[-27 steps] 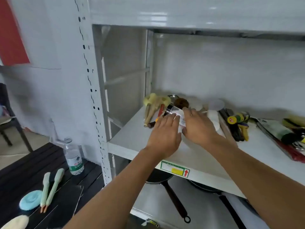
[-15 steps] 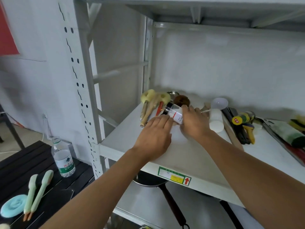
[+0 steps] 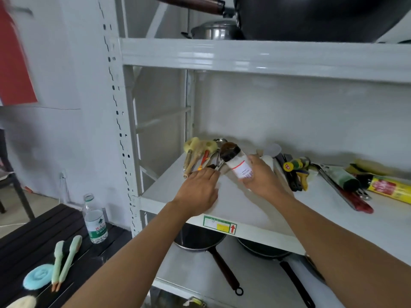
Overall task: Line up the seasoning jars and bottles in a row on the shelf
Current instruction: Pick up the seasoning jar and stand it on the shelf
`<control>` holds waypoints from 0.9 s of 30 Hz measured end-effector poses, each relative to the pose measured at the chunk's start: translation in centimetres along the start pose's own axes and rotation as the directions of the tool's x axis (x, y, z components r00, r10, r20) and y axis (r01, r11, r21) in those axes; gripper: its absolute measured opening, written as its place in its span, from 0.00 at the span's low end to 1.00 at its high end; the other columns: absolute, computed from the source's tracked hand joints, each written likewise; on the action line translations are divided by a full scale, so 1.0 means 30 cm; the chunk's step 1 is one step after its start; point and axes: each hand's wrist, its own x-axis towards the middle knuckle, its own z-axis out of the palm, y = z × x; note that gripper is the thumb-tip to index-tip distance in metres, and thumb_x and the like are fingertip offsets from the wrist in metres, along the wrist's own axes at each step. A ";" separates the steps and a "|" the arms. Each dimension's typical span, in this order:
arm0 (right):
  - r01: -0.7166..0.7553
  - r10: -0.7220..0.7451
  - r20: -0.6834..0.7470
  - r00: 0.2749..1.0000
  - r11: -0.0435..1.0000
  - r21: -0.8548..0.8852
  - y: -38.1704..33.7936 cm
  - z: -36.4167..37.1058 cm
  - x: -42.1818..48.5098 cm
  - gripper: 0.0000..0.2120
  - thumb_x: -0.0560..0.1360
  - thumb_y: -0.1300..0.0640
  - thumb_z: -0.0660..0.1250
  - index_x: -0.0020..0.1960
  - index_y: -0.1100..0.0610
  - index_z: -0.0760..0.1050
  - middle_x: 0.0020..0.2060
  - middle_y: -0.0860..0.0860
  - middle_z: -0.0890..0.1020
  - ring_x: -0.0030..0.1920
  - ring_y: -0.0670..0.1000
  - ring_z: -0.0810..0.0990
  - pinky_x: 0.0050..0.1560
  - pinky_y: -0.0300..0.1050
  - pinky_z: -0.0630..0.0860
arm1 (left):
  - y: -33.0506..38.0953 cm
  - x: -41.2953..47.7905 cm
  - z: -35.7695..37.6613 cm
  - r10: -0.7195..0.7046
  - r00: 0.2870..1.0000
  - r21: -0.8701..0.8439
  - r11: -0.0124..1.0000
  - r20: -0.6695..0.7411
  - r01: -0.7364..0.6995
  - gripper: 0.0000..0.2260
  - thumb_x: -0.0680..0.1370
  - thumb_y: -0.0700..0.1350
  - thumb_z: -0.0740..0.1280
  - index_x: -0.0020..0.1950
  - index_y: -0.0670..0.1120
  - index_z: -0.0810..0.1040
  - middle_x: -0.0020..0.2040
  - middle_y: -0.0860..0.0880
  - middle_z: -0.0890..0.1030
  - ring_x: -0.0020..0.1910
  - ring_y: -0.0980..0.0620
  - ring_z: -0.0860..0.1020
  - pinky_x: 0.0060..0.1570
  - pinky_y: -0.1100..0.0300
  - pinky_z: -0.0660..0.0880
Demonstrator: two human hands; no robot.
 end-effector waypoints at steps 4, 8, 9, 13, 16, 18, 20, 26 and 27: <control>0.005 -0.005 -0.014 1.000 1.000 0.020 -0.006 -0.076 -0.124 0.28 0.71 0.57 0.77 0.66 0.51 0.68 0.53 0.49 0.78 0.51 0.52 0.79 0.36 0.40 0.66 | 0.095 -0.019 -0.025 -0.053 0.999 -0.069 0.996 0.006 0.054 0.24 0.84 0.51 0.61 0.79 0.44 0.65 0.76 0.44 0.71 0.75 0.44 0.68 0.74 0.51 0.63; -0.022 0.024 -0.054 0.998 0.999 0.041 0.002 -0.099 -0.217 0.32 0.70 0.54 0.79 0.68 0.52 0.67 0.59 0.52 0.79 0.57 0.55 0.79 0.49 0.50 0.77 | 0.184 -0.020 -0.025 -0.121 0.992 -0.146 0.981 0.041 0.126 0.25 0.84 0.51 0.61 0.80 0.44 0.64 0.78 0.44 0.69 0.76 0.44 0.67 0.73 0.50 0.65; -0.027 0.029 -0.067 0.997 0.999 0.036 0.008 -0.100 -0.238 0.32 0.70 0.53 0.79 0.69 0.53 0.67 0.60 0.53 0.78 0.58 0.55 0.79 0.49 0.49 0.76 | 0.205 -0.021 -0.021 -0.135 0.990 -0.170 0.975 0.044 0.140 0.25 0.84 0.51 0.61 0.80 0.45 0.64 0.78 0.44 0.69 0.76 0.44 0.68 0.72 0.50 0.66; -0.064 0.079 -0.103 0.992 0.987 0.144 0.032 -0.068 -0.309 0.33 0.73 0.54 0.77 0.73 0.55 0.64 0.64 0.53 0.75 0.60 0.53 0.76 0.54 0.47 0.74 | 0.276 -0.034 0.006 -0.123 0.992 -0.234 0.966 -0.024 0.114 0.20 0.84 0.47 0.62 0.77 0.48 0.71 0.74 0.48 0.75 0.71 0.47 0.73 0.68 0.51 0.72; -0.095 0.126 -0.103 0.987 0.960 0.264 0.047 -0.031 -0.337 0.35 0.72 0.50 0.77 0.72 0.54 0.62 0.64 0.53 0.74 0.63 0.56 0.77 0.59 0.53 0.78 | 0.324 -0.029 0.032 -0.178 0.982 -0.375 0.916 -0.066 0.141 0.18 0.85 0.46 0.61 0.75 0.47 0.73 0.72 0.48 0.77 0.68 0.48 0.76 0.66 0.53 0.73; -0.129 0.174 -0.101 0.980 0.928 0.350 0.055 -0.010 -0.344 0.35 0.71 0.50 0.78 0.71 0.52 0.63 0.63 0.51 0.75 0.61 0.53 0.77 0.55 0.46 0.78 | 0.342 -0.016 0.046 -0.248 0.966 -0.466 0.864 -0.068 0.189 0.16 0.85 0.46 0.61 0.74 0.49 0.73 0.70 0.49 0.78 0.66 0.49 0.78 0.63 0.55 0.74; -0.144 0.210 -0.104 0.972 0.886 0.442 0.059 0.008 -0.349 0.34 0.71 0.53 0.78 0.71 0.50 0.64 0.62 0.49 0.76 0.60 0.50 0.78 0.51 0.37 0.75 | 0.349 -0.002 0.065 -0.262 0.962 -0.508 0.841 -0.080 0.187 0.13 0.86 0.47 0.61 0.70 0.49 0.73 0.68 0.49 0.79 0.63 0.50 0.79 0.59 0.56 0.76; -0.072 0.139 -0.088 0.986 0.848 0.525 0.069 0.025 -0.338 0.34 0.73 0.55 0.77 0.74 0.51 0.63 0.63 0.46 0.76 0.60 0.45 0.76 0.59 0.40 0.75 | 0.318 0.036 0.121 -0.290 0.954 -0.654 0.737 -0.079 0.169 0.09 0.84 0.46 0.66 0.63 0.51 0.71 0.62 0.52 0.78 0.57 0.57 0.80 0.49 0.67 0.76; -0.072 0.122 -0.060 0.991 0.848 0.525 0.076 0.018 -0.334 0.35 0.74 0.55 0.77 0.74 0.50 0.62 0.63 0.45 0.76 0.59 0.42 0.76 0.60 0.40 0.75 | 0.308 0.046 0.119 -0.280 0.957 -0.679 0.717 -0.073 0.158 0.10 0.82 0.45 0.69 0.62 0.50 0.72 0.60 0.52 0.78 0.55 0.59 0.80 0.48 0.67 0.77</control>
